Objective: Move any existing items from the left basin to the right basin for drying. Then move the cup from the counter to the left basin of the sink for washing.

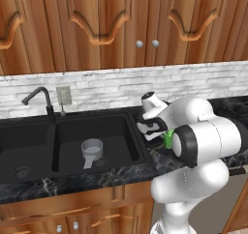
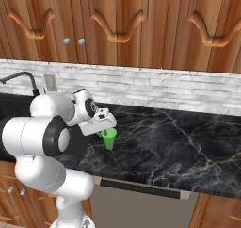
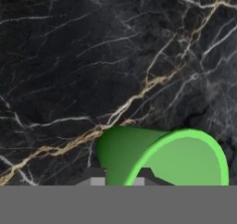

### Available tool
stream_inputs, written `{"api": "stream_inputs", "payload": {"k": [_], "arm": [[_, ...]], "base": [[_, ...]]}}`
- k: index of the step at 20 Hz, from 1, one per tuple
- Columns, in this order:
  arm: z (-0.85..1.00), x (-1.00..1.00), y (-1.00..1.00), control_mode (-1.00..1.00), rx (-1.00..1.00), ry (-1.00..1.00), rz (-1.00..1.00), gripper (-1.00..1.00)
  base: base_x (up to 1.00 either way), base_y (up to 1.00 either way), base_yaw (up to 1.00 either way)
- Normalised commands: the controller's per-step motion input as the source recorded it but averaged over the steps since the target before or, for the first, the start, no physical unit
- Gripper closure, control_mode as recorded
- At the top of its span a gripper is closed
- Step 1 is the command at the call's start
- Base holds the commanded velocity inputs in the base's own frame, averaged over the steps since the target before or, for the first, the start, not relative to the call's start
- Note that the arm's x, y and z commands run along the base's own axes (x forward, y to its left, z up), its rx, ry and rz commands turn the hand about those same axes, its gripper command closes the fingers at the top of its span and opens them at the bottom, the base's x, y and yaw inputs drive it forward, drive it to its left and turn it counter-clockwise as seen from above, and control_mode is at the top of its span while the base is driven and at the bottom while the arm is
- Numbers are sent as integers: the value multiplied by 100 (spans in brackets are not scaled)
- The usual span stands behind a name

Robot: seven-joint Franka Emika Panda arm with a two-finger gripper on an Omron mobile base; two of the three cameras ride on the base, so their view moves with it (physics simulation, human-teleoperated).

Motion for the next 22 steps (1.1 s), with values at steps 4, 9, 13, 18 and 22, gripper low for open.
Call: {"api": "stream_inputs", "payload": {"k": [4, 9, 13, 18, 22], "arm": [[0, 0, -1, -100, 0, 1, 0, 100], [8, -7, 0, -100, 0, 0, 0, 100], [47, -15, 0, -100, 0, 0, 0, 100], [62, -15, 0, -100, 0, 0, 0, 100], [54, -18, 0, -100, 0, 0, 0, 100]], "base": [[0, 0, 0], [0, 0, 0], [0, 0, 0], [0, 0, 0], [0, 0, 0]]}}
